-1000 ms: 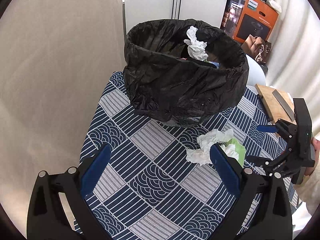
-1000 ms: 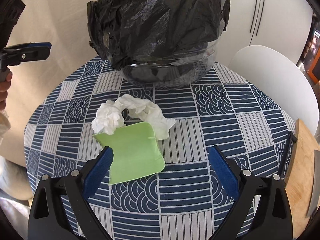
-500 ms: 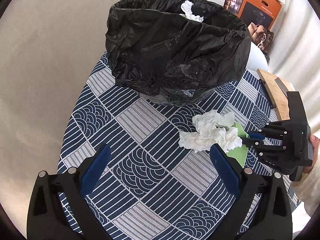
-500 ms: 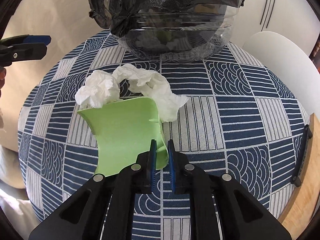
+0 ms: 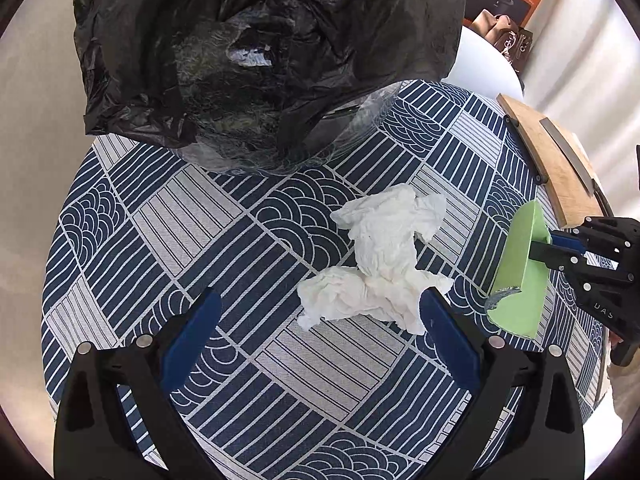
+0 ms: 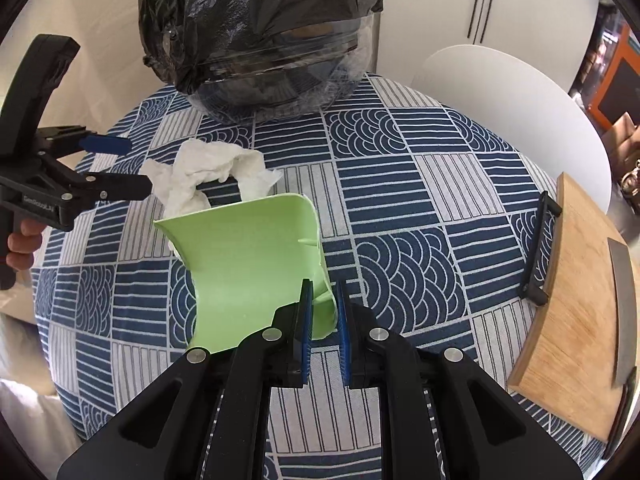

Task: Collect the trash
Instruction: 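Grasp the light green plastic tray with the right gripper while the left gripper grasps the last tissue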

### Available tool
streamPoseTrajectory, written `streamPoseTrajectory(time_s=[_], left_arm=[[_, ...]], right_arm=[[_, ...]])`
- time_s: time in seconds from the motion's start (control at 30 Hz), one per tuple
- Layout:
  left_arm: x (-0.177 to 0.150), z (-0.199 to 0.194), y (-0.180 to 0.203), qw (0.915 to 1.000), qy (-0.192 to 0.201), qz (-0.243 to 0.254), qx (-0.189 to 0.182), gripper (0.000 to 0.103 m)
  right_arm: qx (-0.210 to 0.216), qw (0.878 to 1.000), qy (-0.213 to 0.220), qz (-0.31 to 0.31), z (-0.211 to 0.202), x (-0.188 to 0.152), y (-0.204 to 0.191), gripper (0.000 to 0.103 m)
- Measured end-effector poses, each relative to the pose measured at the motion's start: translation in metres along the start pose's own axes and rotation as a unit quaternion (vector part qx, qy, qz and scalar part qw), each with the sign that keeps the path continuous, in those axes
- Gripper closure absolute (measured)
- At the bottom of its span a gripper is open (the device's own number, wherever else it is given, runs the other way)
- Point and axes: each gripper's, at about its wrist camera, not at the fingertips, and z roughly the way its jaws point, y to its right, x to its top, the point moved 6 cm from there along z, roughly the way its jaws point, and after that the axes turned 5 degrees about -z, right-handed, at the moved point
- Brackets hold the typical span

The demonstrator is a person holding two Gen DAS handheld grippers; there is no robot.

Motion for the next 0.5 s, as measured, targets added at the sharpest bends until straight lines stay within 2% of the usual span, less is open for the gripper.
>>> streamPoseTrajectory(time_s=[0.23, 0.3, 0.43, 0.5], left_arm=[[0.001, 0.026, 0.02, 0.9998, -0.006, -0.02, -0.007, 0.006], [0.005, 0.027, 0.025, 0.9991, -0.005, -0.032, -0.026, 0.019], [0.008, 0.034, 0.037, 0.997, -0.02, -0.043, -0.061, 0.035], [0.007, 0.035, 0.042, 0.9953, -0.025, -0.054, -0.077, 0.048]], right_arm=[[-0.01, 1.0, 0.004, 0.024, -0.016, -0.011, 0.013, 0.093], [-0.013, 1.0, 0.006, 0.028, -0.018, -0.012, 0.014, 0.093], [-0.015, 0.999, 0.01, 0.035, -0.022, -0.015, 0.018, 0.093], [-0.017, 0.999, 0.012, 0.036, -0.025, -0.016, 0.019, 0.093]])
